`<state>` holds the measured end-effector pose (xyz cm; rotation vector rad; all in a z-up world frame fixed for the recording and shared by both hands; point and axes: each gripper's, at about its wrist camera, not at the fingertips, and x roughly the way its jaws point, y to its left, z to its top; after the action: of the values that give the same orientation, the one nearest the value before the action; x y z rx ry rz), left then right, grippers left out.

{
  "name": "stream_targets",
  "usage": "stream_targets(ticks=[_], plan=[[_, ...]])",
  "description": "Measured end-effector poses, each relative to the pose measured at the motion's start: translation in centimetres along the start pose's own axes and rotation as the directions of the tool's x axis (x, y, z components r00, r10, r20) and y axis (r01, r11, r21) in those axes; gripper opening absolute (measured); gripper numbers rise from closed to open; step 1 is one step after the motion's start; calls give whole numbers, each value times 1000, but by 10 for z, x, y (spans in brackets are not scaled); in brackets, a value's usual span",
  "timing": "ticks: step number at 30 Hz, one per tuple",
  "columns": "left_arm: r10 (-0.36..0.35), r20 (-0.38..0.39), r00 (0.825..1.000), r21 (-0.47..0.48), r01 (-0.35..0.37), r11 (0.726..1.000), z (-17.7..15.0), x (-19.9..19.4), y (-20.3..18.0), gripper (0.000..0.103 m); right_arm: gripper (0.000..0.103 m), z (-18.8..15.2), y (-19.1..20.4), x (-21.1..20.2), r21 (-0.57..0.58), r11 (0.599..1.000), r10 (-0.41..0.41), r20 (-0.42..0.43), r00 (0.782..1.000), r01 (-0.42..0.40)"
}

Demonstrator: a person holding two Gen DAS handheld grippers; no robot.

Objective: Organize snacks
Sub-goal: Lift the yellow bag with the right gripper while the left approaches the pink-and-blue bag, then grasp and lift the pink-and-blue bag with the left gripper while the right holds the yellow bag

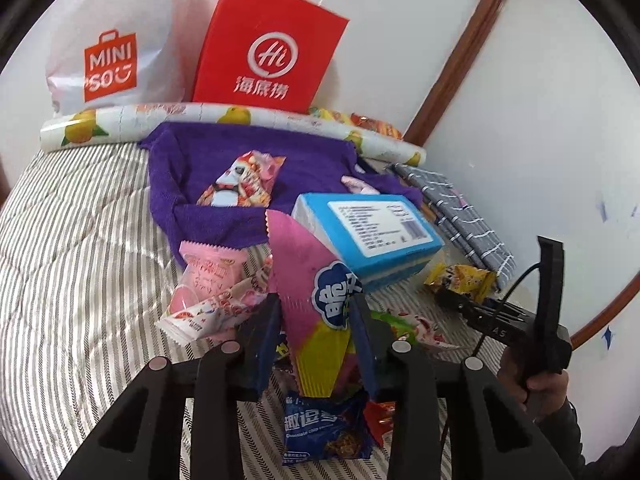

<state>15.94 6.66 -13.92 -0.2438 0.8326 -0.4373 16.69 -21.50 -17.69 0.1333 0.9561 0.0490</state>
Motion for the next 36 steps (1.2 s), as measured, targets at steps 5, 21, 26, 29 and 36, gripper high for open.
stream_targets(ticks=[5, 21, 26, 29, 36], plan=[[4, 16, 1000, 9, -4, 1000, 1, -5, -2, 30, 46, 0, 0, 0, 4, 1000, 6, -1, 1000, -6], [74, -6, 997, -30, -74, 997, -3, -9, 16, 25, 46, -3, 0, -2, -2, 1000, -2, 0, 1000, 2], [86, -24, 996, -40, -87, 995, -7, -2, 15, 35, 46, -5, 1, -4, -9, 1000, -4, -1, 1000, 4], [88, -33, 996, -41, -90, 995, -8, 2, 15, 49, 46, -5, 2, -4, -14, 1000, -8, -1, 1000, 8], [79, -49, 996, -42, -81, 996, -10, 16, 13, 61, 46, -5, 2, -3, -18, 1000, -10, -2, 1000, 10]])
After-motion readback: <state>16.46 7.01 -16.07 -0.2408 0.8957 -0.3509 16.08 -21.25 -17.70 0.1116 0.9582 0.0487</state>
